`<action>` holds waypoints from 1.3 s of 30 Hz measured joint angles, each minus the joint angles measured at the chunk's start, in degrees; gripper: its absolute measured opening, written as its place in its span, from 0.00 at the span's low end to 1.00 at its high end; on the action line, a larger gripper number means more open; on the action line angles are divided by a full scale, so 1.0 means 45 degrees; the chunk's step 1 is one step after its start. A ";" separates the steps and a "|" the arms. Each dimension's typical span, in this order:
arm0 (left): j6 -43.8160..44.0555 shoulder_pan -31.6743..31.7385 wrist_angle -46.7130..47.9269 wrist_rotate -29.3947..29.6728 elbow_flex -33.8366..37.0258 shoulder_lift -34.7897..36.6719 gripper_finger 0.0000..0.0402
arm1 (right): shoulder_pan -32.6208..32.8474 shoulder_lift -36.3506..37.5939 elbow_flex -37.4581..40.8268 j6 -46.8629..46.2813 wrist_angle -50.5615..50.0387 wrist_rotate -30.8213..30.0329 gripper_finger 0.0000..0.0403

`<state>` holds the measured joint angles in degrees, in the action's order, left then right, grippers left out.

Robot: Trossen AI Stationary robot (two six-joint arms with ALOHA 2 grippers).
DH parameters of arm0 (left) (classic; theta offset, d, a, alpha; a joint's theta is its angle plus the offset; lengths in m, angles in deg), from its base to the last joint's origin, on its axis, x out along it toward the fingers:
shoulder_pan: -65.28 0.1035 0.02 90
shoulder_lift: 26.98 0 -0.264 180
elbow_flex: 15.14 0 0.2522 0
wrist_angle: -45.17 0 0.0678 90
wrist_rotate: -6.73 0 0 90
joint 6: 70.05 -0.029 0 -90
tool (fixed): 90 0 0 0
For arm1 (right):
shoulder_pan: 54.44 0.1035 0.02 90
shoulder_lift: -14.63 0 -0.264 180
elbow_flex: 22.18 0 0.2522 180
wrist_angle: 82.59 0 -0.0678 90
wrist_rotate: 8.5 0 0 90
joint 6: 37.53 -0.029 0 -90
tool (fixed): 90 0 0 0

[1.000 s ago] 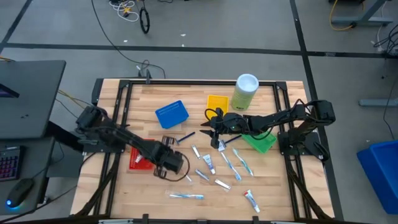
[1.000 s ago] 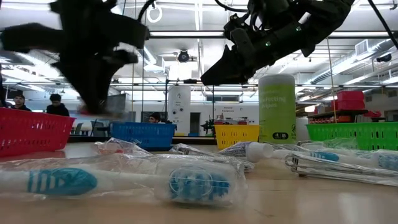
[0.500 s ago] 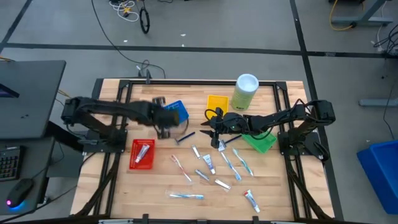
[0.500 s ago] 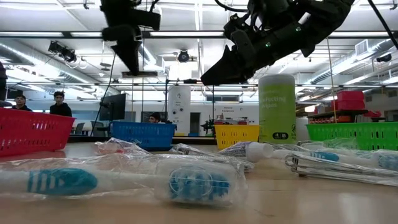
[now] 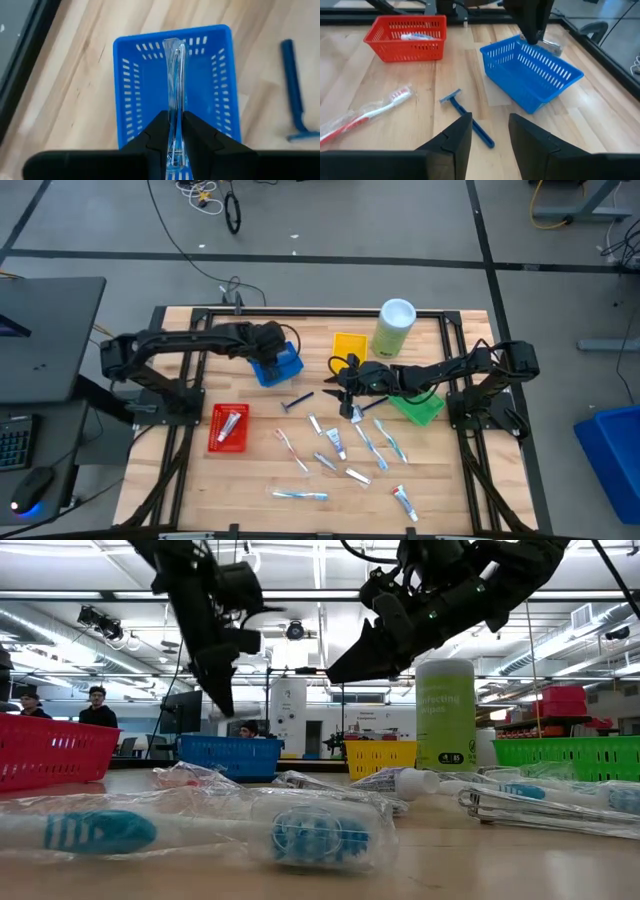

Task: Pick & Place Travel size toiletries
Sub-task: Put the silver nail cutter into the blue basket, then put the blue toothbrush into the yellow basket

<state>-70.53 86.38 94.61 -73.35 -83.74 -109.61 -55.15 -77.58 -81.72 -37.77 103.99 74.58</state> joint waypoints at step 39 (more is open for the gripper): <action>-0.0049 0.0156 -0.3003 -0.0466 0.2223 0.0034 0.29 | 0.0000 0.0000 0.0000 -0.1599 -0.0367 0.0005 0.37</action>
<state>-70.75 87.08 81.10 -75.45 -73.74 -109.45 -55.15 -77.58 -81.72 -44.96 102.34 74.61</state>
